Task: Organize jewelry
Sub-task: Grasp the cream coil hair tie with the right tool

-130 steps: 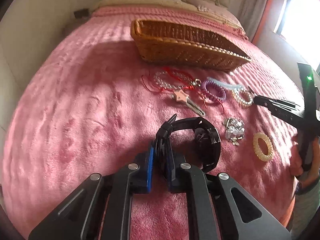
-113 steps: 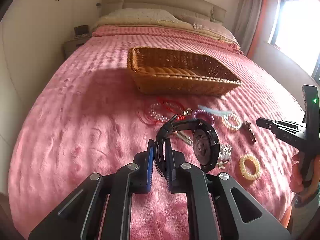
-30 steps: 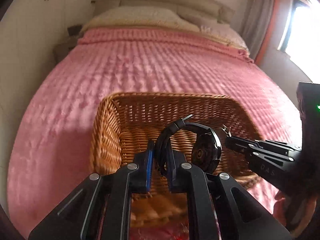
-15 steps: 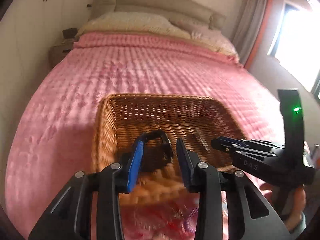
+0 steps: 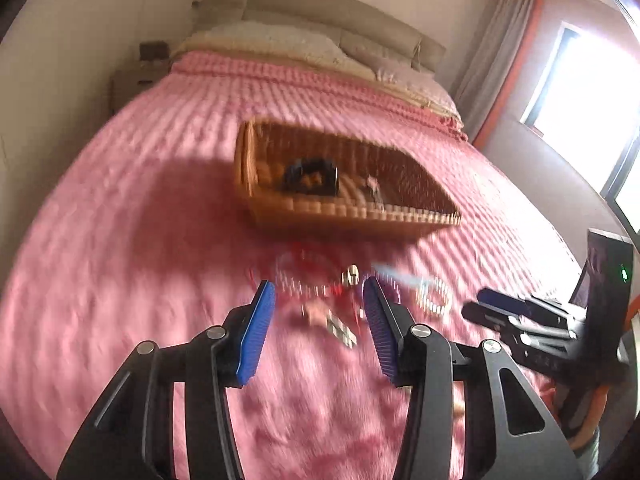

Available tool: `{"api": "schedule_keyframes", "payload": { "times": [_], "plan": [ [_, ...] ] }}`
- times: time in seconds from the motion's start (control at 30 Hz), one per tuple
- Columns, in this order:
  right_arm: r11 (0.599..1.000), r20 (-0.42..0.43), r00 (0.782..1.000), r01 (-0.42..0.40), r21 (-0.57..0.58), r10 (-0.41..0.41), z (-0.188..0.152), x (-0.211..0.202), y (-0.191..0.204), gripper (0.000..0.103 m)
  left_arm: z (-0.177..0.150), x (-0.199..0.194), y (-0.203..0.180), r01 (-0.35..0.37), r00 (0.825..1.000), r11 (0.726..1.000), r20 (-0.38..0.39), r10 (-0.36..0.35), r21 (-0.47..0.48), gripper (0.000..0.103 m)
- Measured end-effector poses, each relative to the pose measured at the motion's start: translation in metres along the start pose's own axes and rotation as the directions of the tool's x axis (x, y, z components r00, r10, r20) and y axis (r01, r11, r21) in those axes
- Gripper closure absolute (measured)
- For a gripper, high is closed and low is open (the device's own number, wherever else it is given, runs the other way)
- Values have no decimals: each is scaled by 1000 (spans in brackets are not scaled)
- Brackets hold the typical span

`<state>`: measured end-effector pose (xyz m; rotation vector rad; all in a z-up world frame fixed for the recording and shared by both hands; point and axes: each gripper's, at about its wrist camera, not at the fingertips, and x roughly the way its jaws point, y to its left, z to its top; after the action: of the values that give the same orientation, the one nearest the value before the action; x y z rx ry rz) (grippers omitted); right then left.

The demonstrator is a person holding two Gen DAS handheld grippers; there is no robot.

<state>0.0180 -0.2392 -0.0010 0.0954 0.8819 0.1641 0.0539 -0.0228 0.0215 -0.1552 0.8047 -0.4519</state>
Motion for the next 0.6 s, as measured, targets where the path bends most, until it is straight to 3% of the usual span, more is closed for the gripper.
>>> {"api": "schedule_keyframes", "payload": {
  "times": [0.17,0.27,0.37,0.43,0.6],
  "plan": [
    [1000,-31,999,-14,-9,14,-35,0,-3,66,-24,25,0,-40,998,999,-59,38,-19,63],
    [999,-59,998,19,-34,-21,-46,7,-1,70,-29,36,3,-49,996,998,-83,46,-38,64],
    [999,-69,997,21,-35,-24,-48,15,-1,73,-31,40,3,-58,994,997,-91,54,-45,64],
    [999,-66,998,19,-44,-22,-48,15,2,82,-32,42,3,-64,994,997,-93,60,-42,64],
    [996,-68,995,69,-58,-72,-43,24,10,92,-32,47,3,-64,993,997,-101,59,-49,64]
  ]
}}
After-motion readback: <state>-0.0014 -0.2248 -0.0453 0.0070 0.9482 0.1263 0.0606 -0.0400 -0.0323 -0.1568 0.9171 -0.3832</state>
